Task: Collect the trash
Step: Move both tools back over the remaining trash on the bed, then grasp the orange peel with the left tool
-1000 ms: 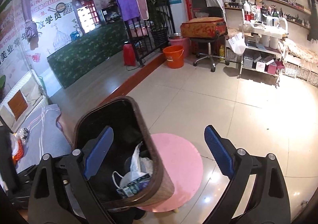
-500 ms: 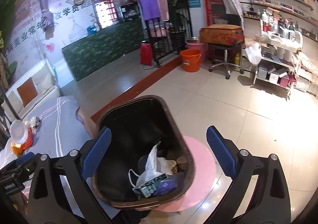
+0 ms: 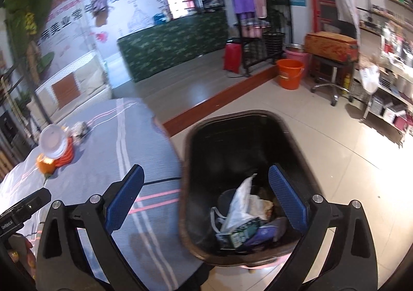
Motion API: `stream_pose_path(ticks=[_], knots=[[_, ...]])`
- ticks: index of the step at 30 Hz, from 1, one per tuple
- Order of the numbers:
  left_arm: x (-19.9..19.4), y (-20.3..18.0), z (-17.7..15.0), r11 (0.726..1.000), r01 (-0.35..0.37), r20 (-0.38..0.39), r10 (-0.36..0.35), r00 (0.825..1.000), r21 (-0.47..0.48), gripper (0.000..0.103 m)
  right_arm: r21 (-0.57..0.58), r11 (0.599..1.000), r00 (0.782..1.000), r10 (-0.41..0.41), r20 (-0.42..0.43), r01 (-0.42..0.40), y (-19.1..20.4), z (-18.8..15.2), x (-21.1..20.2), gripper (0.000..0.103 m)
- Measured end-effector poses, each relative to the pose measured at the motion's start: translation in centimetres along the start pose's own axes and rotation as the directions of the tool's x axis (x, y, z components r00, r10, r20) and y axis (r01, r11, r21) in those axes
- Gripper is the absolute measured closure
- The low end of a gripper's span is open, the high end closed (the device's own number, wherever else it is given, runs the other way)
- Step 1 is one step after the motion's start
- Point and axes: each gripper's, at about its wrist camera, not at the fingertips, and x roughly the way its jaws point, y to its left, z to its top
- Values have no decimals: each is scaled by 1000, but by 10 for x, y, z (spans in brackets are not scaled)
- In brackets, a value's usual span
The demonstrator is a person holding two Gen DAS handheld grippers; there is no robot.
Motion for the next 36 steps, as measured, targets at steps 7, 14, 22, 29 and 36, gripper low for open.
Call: stream_pose_path(ticks=[7,14,22,29,36], knots=[[-22,45,-4,993,-111,18,112,994,-35,6,-85,991,995,100,-31,-102,52,0,9,7],[-36,87,-11,981,-162,6,163,987,-107,6,-175,957,973,220,-69,-229,112,3,12,7],[-34,126,0,974,-194,-6,195,981,-120,6,-273,910,950,297,-96,-312,165,3,16,7],[-1,150,35,958,-285,-12,285,958,-36,6,-299,892,941,319,-111,-338,187,7,20,7],[36,158,60,954,-297,-38,299,954,43,14,-302,893,942,306,-139,-335,200,10,36,7]])
